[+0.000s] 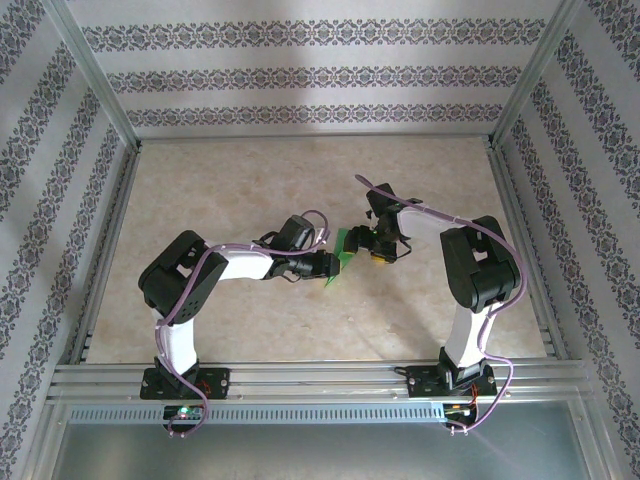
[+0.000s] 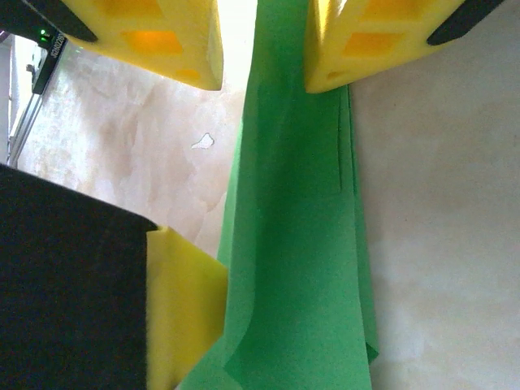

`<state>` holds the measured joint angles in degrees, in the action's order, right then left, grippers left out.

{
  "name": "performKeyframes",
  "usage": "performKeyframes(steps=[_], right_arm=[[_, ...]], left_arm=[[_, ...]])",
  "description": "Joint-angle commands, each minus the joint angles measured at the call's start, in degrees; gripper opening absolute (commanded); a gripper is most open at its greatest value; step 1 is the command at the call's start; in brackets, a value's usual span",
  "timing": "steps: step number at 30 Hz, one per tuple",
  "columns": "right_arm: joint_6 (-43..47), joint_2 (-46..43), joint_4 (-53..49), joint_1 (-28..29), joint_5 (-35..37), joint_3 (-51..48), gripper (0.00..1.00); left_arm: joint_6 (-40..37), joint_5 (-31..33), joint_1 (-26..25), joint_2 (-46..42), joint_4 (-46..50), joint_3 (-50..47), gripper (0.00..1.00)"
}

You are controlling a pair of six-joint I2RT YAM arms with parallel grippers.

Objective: Fold a paper plane with a square sheet of paper (pick it up from the middle)
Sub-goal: Fold the wing for the fifth time at the center of the table.

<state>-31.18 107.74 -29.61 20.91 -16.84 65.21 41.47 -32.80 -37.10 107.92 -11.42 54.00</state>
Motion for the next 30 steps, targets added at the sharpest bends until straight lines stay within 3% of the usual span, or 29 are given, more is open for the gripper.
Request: performKeyframes(steps=[1,30], right_arm=[[2.18,7.84,6.75,1.92,0.36,-2.79,0.84],[2.63,7.61,6.40,1.59,-1.53,-2.20,0.84]], left_arm=[[-0.28,0.62,0.71,-2.20,-0.26,0.88,0.32],[-3.81,2.03,1.24,3.61,3.57,7.06,0.30]])
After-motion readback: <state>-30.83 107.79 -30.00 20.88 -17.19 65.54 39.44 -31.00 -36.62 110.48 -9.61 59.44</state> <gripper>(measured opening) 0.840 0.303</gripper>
